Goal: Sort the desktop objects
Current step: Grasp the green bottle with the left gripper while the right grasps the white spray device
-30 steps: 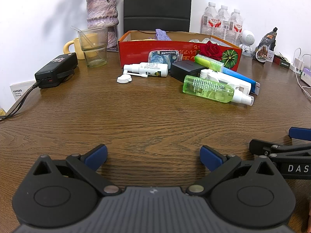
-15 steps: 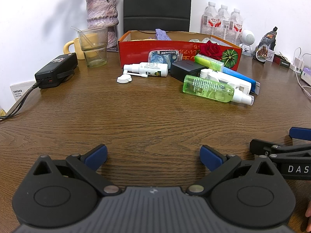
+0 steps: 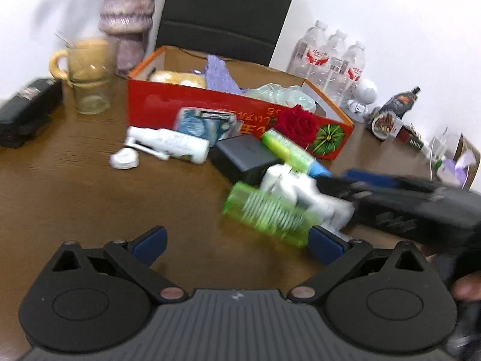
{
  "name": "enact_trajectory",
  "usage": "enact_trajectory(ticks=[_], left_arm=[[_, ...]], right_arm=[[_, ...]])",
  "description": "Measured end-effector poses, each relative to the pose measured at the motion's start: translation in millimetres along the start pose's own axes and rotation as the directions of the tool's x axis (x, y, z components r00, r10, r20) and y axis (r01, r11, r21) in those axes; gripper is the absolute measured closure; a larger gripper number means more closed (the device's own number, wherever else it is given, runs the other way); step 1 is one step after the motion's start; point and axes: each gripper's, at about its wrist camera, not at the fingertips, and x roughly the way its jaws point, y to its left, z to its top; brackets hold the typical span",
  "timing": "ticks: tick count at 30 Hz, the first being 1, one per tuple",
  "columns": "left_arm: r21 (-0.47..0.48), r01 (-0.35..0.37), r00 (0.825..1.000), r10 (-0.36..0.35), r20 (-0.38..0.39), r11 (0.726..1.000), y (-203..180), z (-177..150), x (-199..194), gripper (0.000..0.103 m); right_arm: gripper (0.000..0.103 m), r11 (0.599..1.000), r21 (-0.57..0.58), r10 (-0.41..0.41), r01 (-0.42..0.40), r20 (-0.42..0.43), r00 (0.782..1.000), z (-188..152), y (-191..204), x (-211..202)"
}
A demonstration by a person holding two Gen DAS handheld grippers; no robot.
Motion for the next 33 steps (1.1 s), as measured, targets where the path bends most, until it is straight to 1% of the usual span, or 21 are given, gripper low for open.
enact_trajectory(ticks=[1, 5, 8, 10, 11, 12, 13, 14, 15, 16, 17, 19, 21, 23, 24, 26, 29, 31, 32, 33], left_arm=[[-0.021, 0.011, 1.0, -0.012, -0.006, 1.0, 1, 4, 4, 0.005], [-0.045, 0.02, 0.999, -0.022, -0.031, 0.999, 3, 8, 14, 0.005], [-0.078, 0.034, 0.998, -0.038, -0.051, 0.996, 0, 11, 24, 0.009], [-0.093, 0.023, 0.998, -0.029, -0.063, 0.995, -4, 14, 33, 0.028], [-0.086, 0.021, 0.998, -0.026, -0.054, 0.996, -6, 14, 36, 0.036], [-0.075, 0.02, 0.999, -0.023, -0.038, 0.997, -8, 13, 39, 0.039], [-0.059, 0.028, 0.999, -0.031, -0.038, 0.998, -10, 13, 41, 0.046], [-0.042, 0.04, 0.998, -0.042, -0.045, 0.998, -11, 12, 44, 0.056], [-0.017, 0.041, 0.998, -0.042, -0.05, 0.999, -12, 11, 43, 0.061], [0.01, 0.037, 0.998, -0.037, -0.055, 0.999, -12, 10, 40, 0.064], [0.045, 0.033, 0.998, -0.03, -0.058, 0.998, -11, 9, 35, 0.069], [0.113, 0.027, 0.998, -0.02, -0.056, 0.993, -5, 5, 25, 0.071], [0.173, 0.015, 0.998, -0.006, -0.057, 0.985, 1, 1, 16, 0.071], [0.243, 0.016, 0.998, 0.001, -0.07, 0.97, 3, -1, 10, 0.071], [0.245, 0.012, 0.997, 0.006, -0.072, 0.969, 4, -1, 8, 0.069], [0.224, 0.001, 0.997, 0.016, -0.072, 0.975, 7, -1, 8, 0.065], [0.21, -0.009, 0.997, 0.025, -0.076, 0.978, 9, -4, 12, 0.062], [0.226, -0.019, 0.998, 0.033, -0.06, 0.974, 7, -9, 12, 0.067], [0.236, -0.029, 0.998, 0.042, -0.049, 0.971, 5, -13, 9, 0.071], [0.242, -0.034, 0.998, 0.046, -0.044, 0.97, 4, -17, 6, 0.071]], right_arm=[[0.06, 1.0, -0.005, 0.015, -0.015, -0.002, 1.0, 5, -4, 4], [0.059, 0.997, -0.023, 0.074, -0.074, -0.012, 0.997, 27, -19, 22], [0.059, 0.994, -0.031, 0.106, -0.106, -0.019, 0.994, 40, -29, 31], [0.061, 0.997, -0.008, 0.076, -0.077, -0.02, 0.997, 33, -34, 19], [0.063, 0.997, 0.0, 0.071, -0.071, -0.02, 0.997, 31, -35, 15], [0.067, 0.998, 0.001, 0.07, -0.07, -0.02, 0.997, 28, -35, 12], [0.067, 0.998, 0.003, 0.069, -0.069, -0.021, 0.997, 25, -36, 9], [0.067, 0.997, 0.0, 0.071, -0.071, -0.023, 0.997, 22, -35, 6], [0.067, 0.997, -0.009, 0.078, -0.078, -0.027, 0.997, 21, -32, 4], [0.066, 0.997, -0.013, 0.082, -0.082, -0.027, 0.996, 20, -29, 3], [0.065, 0.996, -0.012, 0.084, -0.084, -0.021, 0.996, 19, -26, 0], [0.06, 0.996, -0.005, 0.091, -0.091, 0.0, 0.996, 21, -23, -3], [0.058, 0.994, -0.022, 0.109, -0.108, 0.024, 0.994, 25, -19, 1], [0.058, 0.994, -0.035, 0.106, -0.105, 0.024, 0.994, 30, -14, 12], [0.057, 0.994, -0.041, 0.099, -0.098, 0.018, 0.995, 32, -11, 19], [0.052, 0.995, -0.059, 0.075, -0.075, 0.01, 0.997, 35, -5, 31], [0.049, 0.995, -0.087, 0.045, -0.046, -0.009, 0.999, 32, 7, 37], [0.05, 0.996, -0.087, 0.033, -0.034, -0.016, 0.999, 28, 14, 32], [0.051, 0.996, -0.088, 0.028, -0.03, -0.021, 0.999, 25, 18, 28], [0.051, 0.996, -0.091, 0.023, -0.025, -0.027, 0.999, 20, 22, 21]])
